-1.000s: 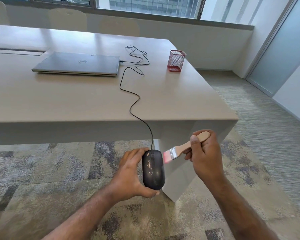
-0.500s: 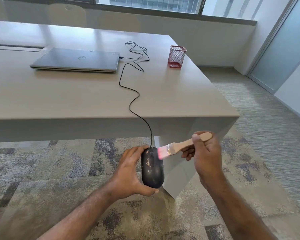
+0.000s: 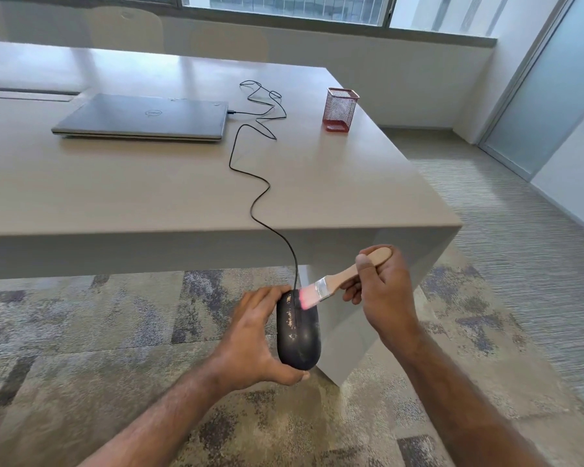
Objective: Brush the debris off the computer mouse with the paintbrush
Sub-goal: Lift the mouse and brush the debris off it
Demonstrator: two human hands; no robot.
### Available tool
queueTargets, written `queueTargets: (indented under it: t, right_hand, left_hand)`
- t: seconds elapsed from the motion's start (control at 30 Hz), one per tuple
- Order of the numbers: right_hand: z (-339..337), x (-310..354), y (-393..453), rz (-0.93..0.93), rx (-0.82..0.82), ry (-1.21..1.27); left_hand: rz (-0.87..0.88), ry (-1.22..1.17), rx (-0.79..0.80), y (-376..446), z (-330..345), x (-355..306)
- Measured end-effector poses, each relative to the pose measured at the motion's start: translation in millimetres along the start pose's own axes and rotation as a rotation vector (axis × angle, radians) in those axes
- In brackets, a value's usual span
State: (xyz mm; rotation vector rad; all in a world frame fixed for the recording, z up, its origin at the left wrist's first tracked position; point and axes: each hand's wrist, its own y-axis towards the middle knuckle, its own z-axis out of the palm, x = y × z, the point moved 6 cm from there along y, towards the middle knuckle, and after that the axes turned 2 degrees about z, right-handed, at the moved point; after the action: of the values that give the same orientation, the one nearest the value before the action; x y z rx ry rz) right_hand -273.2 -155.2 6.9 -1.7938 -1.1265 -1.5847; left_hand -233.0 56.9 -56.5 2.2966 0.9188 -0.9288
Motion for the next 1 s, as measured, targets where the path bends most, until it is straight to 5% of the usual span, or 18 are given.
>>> queueTargets:
  t: [0.53, 0.73, 1.0]
  right_hand:
    - [-22.1, -7.1, -8.9, 0.038, -0.057, 0.161]
    - [-4.4, -2.0, -21.7, 0.018, 0.049, 0.196]
    - [-21.6, 0.9, -22.8, 0.038, -0.046, 0.232]
  left_hand:
    - [-0.046, -0.047, -0.041, 6.5, -4.4, 8.1]
    - [-0.054, -0.034, -0.043, 11.8, -5.6, 6.1]
    - [-0.072, -0.059, -0.043, 11.3, -6.4, 7.7]
